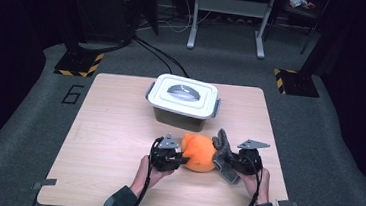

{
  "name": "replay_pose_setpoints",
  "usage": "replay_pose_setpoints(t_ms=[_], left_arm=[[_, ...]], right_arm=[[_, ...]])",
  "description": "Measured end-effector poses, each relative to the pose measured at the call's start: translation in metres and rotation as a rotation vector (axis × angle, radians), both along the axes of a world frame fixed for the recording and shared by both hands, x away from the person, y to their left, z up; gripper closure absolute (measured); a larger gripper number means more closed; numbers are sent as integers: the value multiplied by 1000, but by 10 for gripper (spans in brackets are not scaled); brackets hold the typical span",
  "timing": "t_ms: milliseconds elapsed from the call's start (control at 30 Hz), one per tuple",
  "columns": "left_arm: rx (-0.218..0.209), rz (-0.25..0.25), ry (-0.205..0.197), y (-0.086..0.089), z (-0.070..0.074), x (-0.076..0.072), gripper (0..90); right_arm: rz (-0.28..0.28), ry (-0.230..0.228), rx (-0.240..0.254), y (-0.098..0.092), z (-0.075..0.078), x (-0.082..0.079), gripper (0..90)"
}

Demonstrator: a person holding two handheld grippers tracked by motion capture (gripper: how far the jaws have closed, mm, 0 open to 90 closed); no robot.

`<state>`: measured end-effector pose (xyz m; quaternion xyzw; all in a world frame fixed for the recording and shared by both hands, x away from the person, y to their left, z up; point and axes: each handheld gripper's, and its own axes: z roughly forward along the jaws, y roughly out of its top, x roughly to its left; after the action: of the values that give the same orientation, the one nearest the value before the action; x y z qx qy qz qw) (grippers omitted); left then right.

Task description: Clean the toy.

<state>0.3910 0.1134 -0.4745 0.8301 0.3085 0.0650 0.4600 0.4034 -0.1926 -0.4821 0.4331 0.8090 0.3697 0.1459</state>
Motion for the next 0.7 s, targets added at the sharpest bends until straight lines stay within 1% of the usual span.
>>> replay_pose_setpoints(t_ms=[67, 100, 200, 233, 267, 333, 367, 400, 433, 533, 633, 700], left_arm=[[2, -2, -3, 0, 0, 0, 753], [-2, 1, 3, 0, 0, 0, 753], [-1, -1, 2, 0, 0, 0, 752], [1, -2, 0, 0, 0, 0, 752], [0, -2, 1, 0, 0, 0, 752], [-1, 0, 2, 0, 0, 0, 752], [2, 4, 2, 1, 0, 0, 751], [0, 3, 3, 1, -1, 0, 750], [3, 1, 5, 2, -1, 1, 749], [3, -3, 3, 2, -1, 1, 748], [4, -3, 3, 2, -1, 0, 748], [4, -3, 3, 2, -1, 0, 748]], right_arm=[[-4, 7, -22, 0, -5, 1, 749], [-6, 20, -19, 0, -8, 2, 748], [-16, 42, -35, 0, -16, 3, 748], [-15, 44, -27, 0, -18, 3, 748], [-13, 38, -31, 0, -18, 3, 748], [-24, 43, -27, -1, -16, 1, 748], [-17, 33, -32, -3, -13, 1, 749], [-31, 30, -26, -4, -10, -1, 749], [-33, 18, -20, -6, -7, -2, 749], [-31, -18, 5, -11, 8, -8, 749], [-19, -59, 30, -11, 26, -16, 749], [1, -91, 48, -5, 37, -21, 749]])
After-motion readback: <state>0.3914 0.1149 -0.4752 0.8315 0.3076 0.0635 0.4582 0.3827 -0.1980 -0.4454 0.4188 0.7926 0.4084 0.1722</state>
